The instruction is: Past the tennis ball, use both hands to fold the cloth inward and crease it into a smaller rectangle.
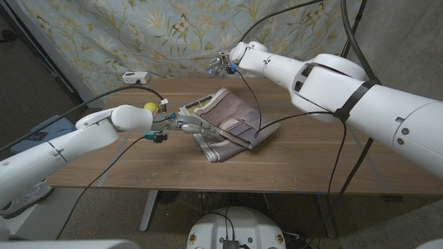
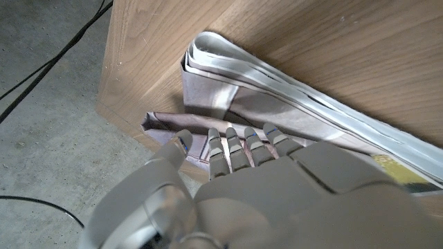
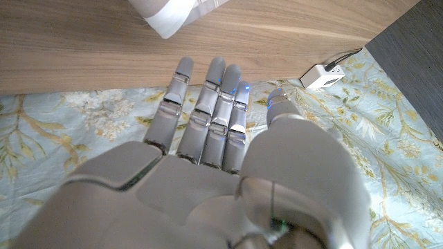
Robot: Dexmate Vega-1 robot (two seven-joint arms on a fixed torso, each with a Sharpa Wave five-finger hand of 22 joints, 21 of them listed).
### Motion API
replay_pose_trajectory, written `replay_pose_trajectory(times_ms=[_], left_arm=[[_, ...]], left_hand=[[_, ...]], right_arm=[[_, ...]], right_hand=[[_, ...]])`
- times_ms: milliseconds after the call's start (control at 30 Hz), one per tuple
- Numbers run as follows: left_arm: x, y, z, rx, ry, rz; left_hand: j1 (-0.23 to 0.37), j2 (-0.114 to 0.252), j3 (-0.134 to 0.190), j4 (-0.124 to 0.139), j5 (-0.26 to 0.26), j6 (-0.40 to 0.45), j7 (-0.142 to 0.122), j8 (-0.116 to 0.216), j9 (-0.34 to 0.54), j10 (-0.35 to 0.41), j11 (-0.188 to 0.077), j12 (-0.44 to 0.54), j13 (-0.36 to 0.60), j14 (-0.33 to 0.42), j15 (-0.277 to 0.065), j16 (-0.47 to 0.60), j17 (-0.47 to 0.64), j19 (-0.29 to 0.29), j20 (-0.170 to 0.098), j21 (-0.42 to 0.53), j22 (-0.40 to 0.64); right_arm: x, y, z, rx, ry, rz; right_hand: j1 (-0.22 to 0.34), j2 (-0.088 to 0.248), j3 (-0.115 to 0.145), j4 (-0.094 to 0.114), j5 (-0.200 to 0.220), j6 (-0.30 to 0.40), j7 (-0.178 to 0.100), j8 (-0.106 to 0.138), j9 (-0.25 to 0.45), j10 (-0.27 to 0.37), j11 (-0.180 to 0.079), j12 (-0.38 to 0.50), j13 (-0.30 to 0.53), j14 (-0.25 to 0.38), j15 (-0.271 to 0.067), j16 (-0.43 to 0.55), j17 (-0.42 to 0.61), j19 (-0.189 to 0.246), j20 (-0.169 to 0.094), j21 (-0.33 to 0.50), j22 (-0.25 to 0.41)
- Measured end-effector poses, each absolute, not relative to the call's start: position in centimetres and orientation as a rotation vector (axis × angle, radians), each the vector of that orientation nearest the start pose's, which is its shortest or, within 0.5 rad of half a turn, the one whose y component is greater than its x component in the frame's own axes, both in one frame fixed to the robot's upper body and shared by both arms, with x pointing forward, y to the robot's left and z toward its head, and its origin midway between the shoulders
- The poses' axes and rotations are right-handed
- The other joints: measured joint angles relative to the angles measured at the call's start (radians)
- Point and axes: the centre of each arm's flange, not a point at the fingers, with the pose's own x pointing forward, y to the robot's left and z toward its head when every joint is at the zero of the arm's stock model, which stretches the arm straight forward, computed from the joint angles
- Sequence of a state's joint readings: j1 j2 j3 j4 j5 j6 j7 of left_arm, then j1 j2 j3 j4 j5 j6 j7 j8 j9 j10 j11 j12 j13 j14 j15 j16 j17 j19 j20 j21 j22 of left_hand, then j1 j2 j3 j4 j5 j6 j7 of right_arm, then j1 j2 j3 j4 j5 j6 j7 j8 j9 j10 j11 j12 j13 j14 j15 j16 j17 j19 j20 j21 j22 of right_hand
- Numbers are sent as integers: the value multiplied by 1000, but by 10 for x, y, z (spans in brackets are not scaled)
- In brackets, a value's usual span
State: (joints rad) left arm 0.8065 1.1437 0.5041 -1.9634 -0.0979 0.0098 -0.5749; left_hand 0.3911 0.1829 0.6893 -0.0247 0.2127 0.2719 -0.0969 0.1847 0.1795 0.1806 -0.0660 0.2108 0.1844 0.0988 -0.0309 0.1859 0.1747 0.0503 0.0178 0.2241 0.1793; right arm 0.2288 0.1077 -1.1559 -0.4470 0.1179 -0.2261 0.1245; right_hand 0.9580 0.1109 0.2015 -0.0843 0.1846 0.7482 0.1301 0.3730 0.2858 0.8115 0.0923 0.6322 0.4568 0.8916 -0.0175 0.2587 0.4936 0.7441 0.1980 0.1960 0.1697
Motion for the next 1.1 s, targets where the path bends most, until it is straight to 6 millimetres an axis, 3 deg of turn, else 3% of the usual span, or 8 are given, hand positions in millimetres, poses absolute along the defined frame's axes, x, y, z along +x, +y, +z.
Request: replay_pose_trajectory(times_ms=[433, 1100], left_arm=[[520, 239, 27, 1259, -426, -709], [564, 205, 33, 1213, -547, -684]], left_hand=[[0, 0, 4, 4, 0, 9, 2, 0, 0, 11, 0, 0, 4, 16, -5, 0, 0, 11, 0, 4, 0], [-6, -6, 7, 7, 0, 5, 6, 0, 0, 11, 0, 0, 4, 19, -1, 0, 0, 11, 0, 4, 0]], right_arm=[[699, 20, 222, -1071, -406, 232], [702, 9, 222, -1077, -352, 257]], right_hand=[[-4, 4, -6, -5, 0, -2, -9, 0, 0, -5, -5, 0, 3, -11, 0, -4, 5, 0, 0, 0, 0], [-9, 9, -2, -8, 0, 9, -20, -7, 5, -9, -9, -4, 2, -16, -5, -4, 10, -9, -9, 0, 0]])
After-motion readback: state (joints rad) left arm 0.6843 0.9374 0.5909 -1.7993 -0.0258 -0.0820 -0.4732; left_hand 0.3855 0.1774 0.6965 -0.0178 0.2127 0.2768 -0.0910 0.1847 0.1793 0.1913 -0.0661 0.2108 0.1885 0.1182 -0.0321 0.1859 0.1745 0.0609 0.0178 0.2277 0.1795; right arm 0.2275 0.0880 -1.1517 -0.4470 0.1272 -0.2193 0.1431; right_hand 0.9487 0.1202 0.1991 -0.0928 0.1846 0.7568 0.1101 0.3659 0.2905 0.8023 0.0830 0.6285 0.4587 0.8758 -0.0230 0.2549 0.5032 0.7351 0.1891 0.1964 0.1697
